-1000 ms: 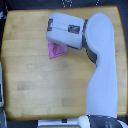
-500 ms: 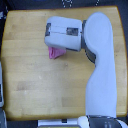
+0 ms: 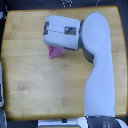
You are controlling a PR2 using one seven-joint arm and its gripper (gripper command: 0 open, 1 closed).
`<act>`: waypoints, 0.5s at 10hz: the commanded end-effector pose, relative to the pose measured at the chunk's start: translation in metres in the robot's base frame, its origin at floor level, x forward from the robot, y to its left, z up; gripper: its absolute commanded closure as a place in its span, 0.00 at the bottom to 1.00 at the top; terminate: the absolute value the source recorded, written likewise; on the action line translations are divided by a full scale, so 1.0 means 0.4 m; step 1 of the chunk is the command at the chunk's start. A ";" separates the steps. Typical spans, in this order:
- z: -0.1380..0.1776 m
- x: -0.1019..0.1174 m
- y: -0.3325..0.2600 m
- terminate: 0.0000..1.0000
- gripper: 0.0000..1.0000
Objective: Folding a cloth
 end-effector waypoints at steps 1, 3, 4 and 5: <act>-0.020 -0.026 0.018 0.00 1.00; -0.026 -0.017 0.028 0.00 0.00; -0.026 -0.018 0.030 0.00 0.00; -0.027 -0.017 0.031 0.00 0.00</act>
